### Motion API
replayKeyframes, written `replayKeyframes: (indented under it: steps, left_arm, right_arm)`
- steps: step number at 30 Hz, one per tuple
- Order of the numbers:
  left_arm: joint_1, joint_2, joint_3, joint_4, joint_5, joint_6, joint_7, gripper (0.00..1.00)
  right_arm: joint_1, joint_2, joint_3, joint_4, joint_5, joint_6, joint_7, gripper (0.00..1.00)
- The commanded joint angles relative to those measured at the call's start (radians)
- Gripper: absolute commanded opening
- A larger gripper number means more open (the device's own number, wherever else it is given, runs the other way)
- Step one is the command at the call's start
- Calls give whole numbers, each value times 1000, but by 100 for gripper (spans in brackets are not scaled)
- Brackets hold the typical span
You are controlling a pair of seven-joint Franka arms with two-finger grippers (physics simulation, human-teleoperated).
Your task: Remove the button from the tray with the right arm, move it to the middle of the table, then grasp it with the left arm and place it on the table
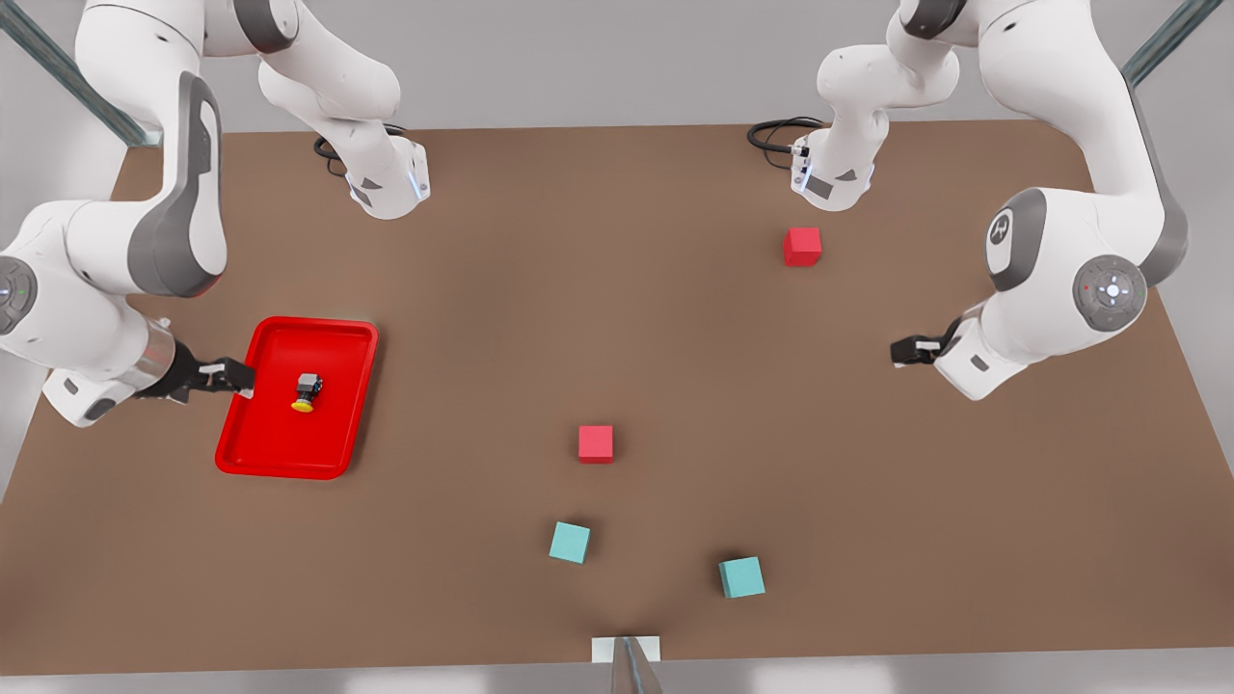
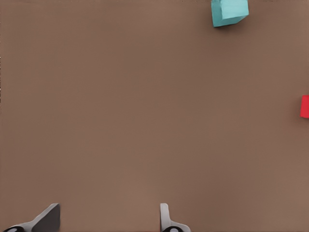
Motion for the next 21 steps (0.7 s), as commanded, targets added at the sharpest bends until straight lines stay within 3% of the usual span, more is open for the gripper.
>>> replayKeyframes:
  steps: [1,10,12,15,17,18,21]
  left_arm:
    - [-5,-3,-3,5,9,70,-76,100]
    - [-23,3,-3,25,11,59,-99,100]
    - [-25,-3,-3,26,11,58,-99,100]
    - [-43,-6,-9,33,11,39,-107,100]
    - [-42,-11,-11,33,11,39,-107,100]
    - [-42,-11,-11,33,11,39,-107,100]
    - [-56,-6,-11,31,45,12,-111,100]
  right_arm:
    - [3,-1,0,7,-4,6,-73,100]
    - [11,70,9,-83,-2,-31,-84,100]
    - [-32,21,40,-298,1,152,-79,100]
    - [-127,52,45,-390,1,279,-171,100]
    - [-358,27,195,-522,-13,386,-231,100]
    - [-483,28,313,-596,-89,449,-219,100]
    - [-504,48,342,-645,-208,475,-168,100]
